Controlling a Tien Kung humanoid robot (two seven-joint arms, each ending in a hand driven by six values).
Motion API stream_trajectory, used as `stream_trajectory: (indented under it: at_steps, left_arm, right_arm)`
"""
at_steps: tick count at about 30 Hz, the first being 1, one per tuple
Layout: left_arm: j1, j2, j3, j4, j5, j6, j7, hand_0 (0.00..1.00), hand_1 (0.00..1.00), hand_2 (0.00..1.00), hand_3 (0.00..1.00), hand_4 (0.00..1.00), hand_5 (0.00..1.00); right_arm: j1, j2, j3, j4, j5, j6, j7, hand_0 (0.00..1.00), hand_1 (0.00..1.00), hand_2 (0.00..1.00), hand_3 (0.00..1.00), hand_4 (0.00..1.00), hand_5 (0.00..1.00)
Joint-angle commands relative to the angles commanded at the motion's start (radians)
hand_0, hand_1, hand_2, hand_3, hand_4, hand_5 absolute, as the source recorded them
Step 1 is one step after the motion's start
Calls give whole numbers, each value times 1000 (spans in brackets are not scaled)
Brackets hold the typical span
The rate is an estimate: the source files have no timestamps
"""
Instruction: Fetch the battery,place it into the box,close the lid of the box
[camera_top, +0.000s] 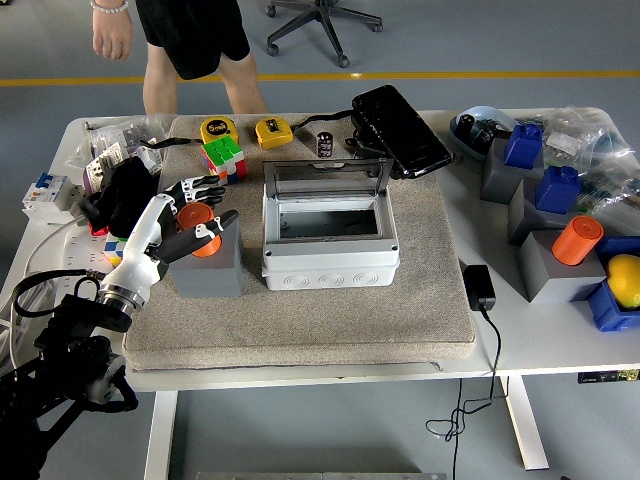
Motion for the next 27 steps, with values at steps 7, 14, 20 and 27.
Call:
stream_trajectory:
  at_steps: [7,14,20,27]
  left_arm:
    - [-16,-6,27,19,1,25,-9,755,724,715,756,998,96]
    - [-37,-17,35,54,-38,40,-30,737,714,703,732,998,70]
    - [-44,-20,42,69,-62,38,-34,729,704,695,720,998,62]
    - [-52,-31,58,87,-102,37,-43,646,592,558,540,994,16]
  right_arm:
    - [2,0,1,2,-1,0,1,608,634,606,564,909,464]
    - [1,0,-1,2,0,0,1,608,634,606,564,910,464]
    - [1,0,-3,1,1,0,1,608,634,606,564,910,465]
    - [3,0,-2,3,0,0,2,608,634,606,565,911,464]
